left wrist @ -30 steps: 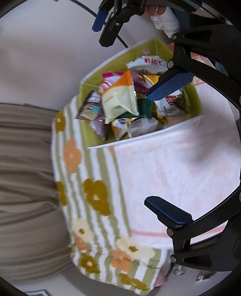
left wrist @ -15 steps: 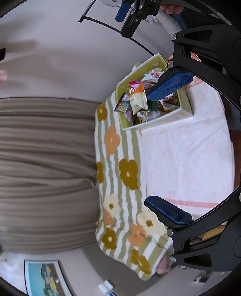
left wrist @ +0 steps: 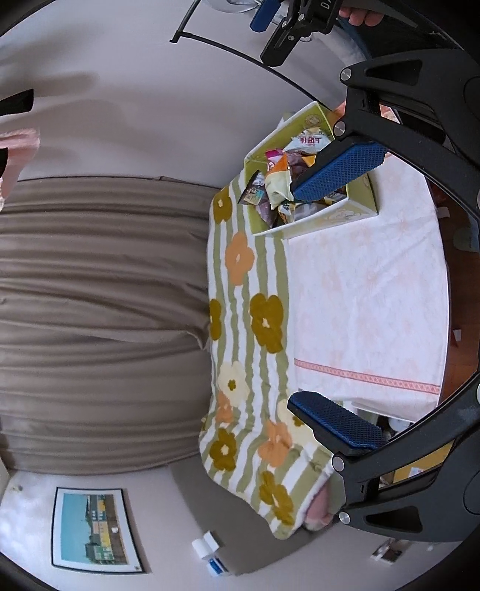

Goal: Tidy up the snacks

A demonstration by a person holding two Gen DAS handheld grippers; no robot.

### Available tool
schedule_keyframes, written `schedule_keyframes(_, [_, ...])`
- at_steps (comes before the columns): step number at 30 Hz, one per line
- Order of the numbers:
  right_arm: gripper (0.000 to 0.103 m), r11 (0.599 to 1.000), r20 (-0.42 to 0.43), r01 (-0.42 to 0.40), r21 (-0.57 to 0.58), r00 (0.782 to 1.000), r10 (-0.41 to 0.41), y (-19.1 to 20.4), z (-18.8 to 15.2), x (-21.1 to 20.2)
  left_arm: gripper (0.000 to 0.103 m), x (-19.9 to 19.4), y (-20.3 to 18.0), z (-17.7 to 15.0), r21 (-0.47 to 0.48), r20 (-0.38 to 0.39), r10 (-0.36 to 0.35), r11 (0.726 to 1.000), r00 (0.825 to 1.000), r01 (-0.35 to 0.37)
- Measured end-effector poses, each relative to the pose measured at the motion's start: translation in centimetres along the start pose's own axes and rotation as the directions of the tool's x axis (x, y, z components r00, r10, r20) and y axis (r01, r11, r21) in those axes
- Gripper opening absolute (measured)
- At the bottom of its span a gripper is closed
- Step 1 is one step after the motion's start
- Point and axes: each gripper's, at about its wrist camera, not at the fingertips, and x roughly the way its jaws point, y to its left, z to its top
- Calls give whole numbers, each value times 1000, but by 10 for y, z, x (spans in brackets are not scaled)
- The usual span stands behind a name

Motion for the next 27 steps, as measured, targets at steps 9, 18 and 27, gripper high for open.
schedule_keyframes(9, [102,1000,-8,-14,5,1000,14,6,-2,4,103,0,2,1,6,4,19,1000,1000,-19])
schedule_keyframes(18, [102,1000,-26,-8,11,1000,8,8,-1,12,103,9,0,1,21,-3,31,999,1000,-31])
schedule_keyframes(27, [102,1000,-27,-7,12,1000,7,8,-1,16,103,15,2,-1,22,-10,23,999,1000,-23])
